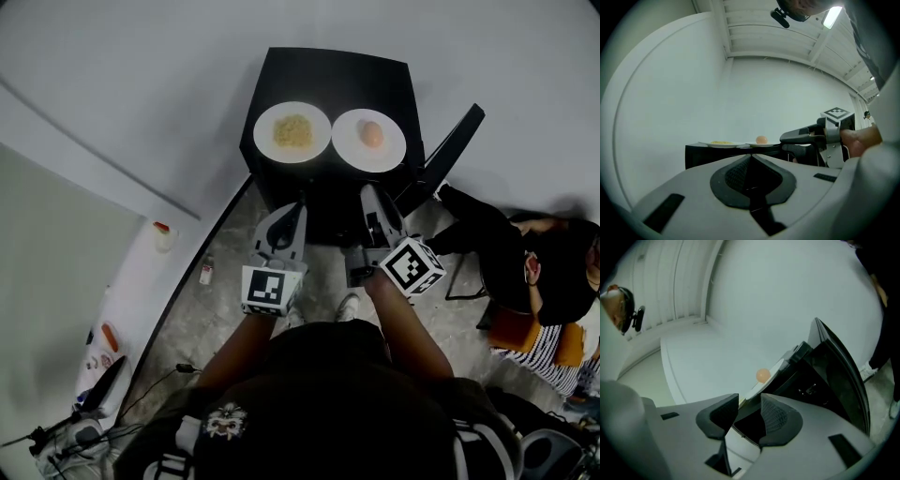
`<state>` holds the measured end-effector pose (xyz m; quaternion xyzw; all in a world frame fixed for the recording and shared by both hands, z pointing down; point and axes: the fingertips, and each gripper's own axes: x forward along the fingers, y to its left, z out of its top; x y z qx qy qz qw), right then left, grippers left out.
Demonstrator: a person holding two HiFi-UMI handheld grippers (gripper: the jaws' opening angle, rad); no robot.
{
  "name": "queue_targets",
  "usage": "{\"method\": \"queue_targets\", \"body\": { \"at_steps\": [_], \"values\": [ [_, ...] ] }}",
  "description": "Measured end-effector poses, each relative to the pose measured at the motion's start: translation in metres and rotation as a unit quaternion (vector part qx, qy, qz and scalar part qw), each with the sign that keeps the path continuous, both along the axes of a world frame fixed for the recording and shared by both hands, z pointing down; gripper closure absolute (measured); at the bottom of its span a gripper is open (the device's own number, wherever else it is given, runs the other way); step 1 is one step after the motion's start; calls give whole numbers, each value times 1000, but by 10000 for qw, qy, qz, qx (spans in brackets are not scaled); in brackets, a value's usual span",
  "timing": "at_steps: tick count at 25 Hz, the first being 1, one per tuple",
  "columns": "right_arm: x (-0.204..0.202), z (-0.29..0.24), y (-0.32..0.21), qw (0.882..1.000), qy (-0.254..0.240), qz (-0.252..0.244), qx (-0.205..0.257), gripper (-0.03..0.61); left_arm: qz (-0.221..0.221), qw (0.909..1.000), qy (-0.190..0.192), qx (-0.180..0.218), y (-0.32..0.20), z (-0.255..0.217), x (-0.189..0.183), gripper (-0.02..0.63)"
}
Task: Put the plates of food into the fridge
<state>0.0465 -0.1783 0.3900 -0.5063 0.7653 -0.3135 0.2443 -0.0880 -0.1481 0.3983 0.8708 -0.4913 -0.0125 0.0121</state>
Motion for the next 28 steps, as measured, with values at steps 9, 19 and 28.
{"method": "queue_targets", "body": {
  "at_steps": [9, 19, 28],
  "values": [
    [15, 5, -33, 9830, -1722, 115, -627, 414, -155, 9998, -59, -91, 1, 5, -8, 592],
    [20, 23, -55, 9523, -2784, 357, -1194, 416, -151, 9998, 18, -114, -1, 7, -11, 592],
    [20, 16, -60, 9486, -2938, 413, -1099, 506, -251, 9994, 88, -208, -1, 12, -17, 592]
  ]
}}
